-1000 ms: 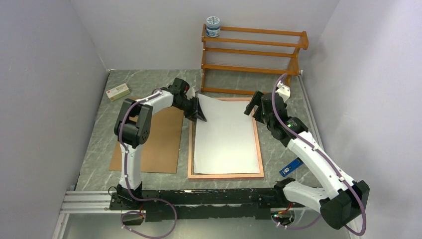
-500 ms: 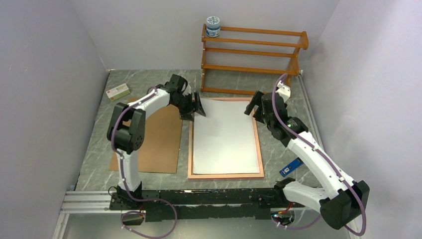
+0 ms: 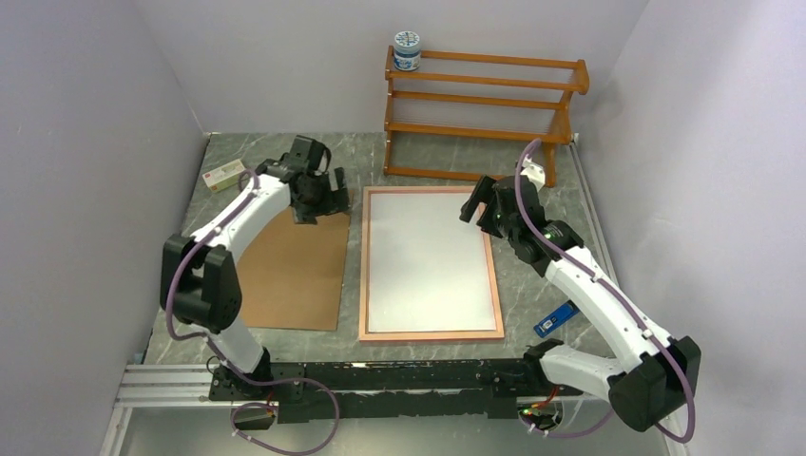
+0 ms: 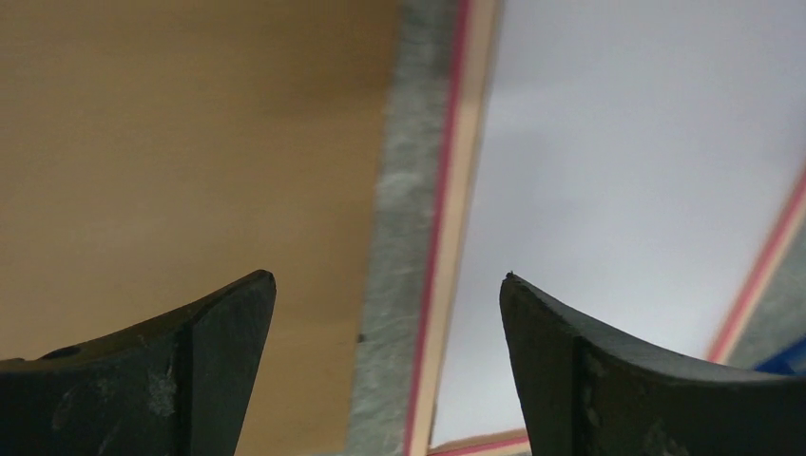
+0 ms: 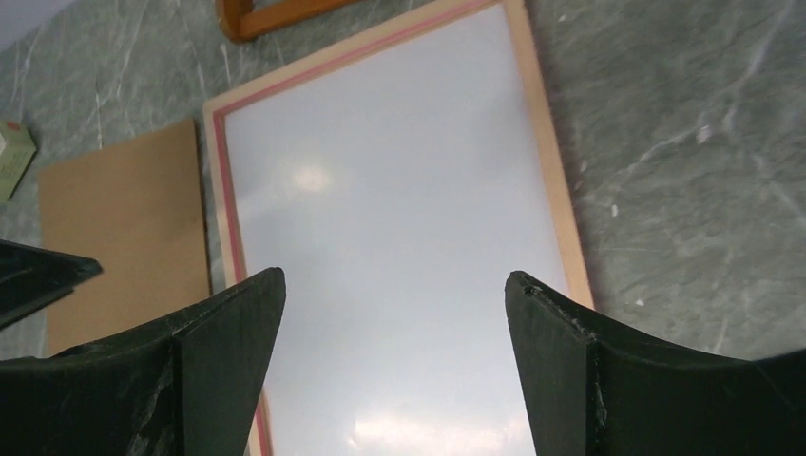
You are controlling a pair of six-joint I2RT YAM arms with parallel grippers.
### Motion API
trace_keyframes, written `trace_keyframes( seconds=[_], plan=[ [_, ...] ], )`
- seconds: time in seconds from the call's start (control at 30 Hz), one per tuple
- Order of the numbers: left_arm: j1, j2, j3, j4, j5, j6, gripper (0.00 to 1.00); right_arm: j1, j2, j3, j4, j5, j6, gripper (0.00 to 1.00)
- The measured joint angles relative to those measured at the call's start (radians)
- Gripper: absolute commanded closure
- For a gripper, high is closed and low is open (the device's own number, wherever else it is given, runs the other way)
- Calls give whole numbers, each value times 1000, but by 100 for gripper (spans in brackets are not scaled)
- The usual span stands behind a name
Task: Put the photo into the frame
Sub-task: Place the photo in the photo frame.
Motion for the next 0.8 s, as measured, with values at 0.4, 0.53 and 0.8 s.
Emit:
trace_keyframes(
  seconds=[0.4, 0.53, 0.8],
  plan=[
    [323, -229, -313, 158, -128, 56, 6, 91, 215, -6, 134, -307, 90, 17],
    [442, -229, -372, 230, -130, 66, 6, 225, 332, 8, 184, -355, 145, 19],
    [619, -176, -388, 359, -160, 66, 6, 381, 646, 212, 240, -416, 266, 24]
  ],
)
